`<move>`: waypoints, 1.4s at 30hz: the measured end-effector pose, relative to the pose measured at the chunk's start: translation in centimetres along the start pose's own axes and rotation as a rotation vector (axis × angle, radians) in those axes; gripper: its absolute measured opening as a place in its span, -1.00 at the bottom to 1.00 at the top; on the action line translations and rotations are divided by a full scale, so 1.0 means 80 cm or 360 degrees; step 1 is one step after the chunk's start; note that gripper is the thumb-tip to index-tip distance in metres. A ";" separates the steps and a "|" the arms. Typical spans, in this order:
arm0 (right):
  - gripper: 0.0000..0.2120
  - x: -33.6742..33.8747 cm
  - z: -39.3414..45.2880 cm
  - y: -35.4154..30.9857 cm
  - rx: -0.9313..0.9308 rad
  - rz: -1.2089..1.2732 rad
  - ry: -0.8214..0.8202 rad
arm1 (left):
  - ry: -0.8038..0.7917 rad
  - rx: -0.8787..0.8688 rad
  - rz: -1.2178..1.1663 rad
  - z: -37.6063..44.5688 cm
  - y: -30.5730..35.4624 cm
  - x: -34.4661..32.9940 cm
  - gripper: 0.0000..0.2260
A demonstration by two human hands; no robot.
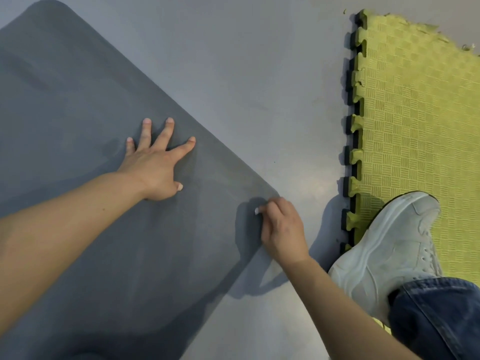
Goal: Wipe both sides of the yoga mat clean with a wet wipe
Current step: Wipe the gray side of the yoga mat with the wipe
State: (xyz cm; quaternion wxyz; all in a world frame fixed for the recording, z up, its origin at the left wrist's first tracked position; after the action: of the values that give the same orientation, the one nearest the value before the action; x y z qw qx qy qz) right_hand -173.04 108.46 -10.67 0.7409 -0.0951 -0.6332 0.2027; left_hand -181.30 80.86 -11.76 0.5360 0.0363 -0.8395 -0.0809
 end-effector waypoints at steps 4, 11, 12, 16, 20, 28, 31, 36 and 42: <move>-0.87 -0.003 -0.003 -0.011 -0.0154 -0.0019 0.0107 | 0.0015 -0.0007 -0.0015 0.001 0.003 0.003 -0.09; -0.85 -0.021 -0.132 -0.106 0.0416 0.0246 -0.0437 | 0.0212 -0.0144 -0.0020 -0.026 -0.004 -0.010 -0.37; -0.86 -0.020 -0.120 -0.098 0.0511 0.0253 -0.0463 | 0.0228 -0.0152 -0.0018 -0.030 -0.004 -0.014 -0.40; -0.85 -0.007 -0.004 -0.033 0.0256 0.0046 -0.0096 | 0.0264 -0.0152 -0.0009 -0.035 -0.004 -0.021 -0.45; -0.91 -0.008 0.024 -0.034 -0.0111 -0.0025 0.0215 | 0.0280 -0.0162 0.0013 -0.034 -0.005 -0.018 -0.45; -0.91 -0.055 -0.079 -0.161 0.0664 0.0357 -0.0354 | 0.0391 -0.0205 0.0029 -0.038 -0.011 -0.016 -0.44; -0.93 -0.053 0.015 -0.100 0.0426 0.0173 -0.0080 | 0.0443 -0.0192 0.0025 -0.040 -0.014 -0.015 -0.40; -0.92 -0.050 0.084 -0.079 -0.0115 0.0021 0.0300 | 0.0488 -0.0240 0.0019 -0.035 -0.019 -0.008 -0.37; -0.85 -0.089 -0.034 -0.212 0.0448 0.0361 -0.0260 | 0.0475 -0.0364 -0.0022 -0.032 -0.038 -0.009 -0.49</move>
State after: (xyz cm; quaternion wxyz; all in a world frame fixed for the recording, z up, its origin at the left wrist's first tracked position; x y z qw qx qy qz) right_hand -168.14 90.54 -10.79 0.6654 -0.0446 -0.6419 0.3784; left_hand -178.77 77.70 -11.87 0.6546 -0.0073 -0.7358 -0.1733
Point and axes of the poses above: each hand's wrist, its own z-axis towards the middle knuckle, its own x-axis out of the back of the hand, y = z × x, the point moved 5 cm from there along z, towards the middle knuckle, and after that the axes turned 15 degrees about y, right-handed, at the moved point
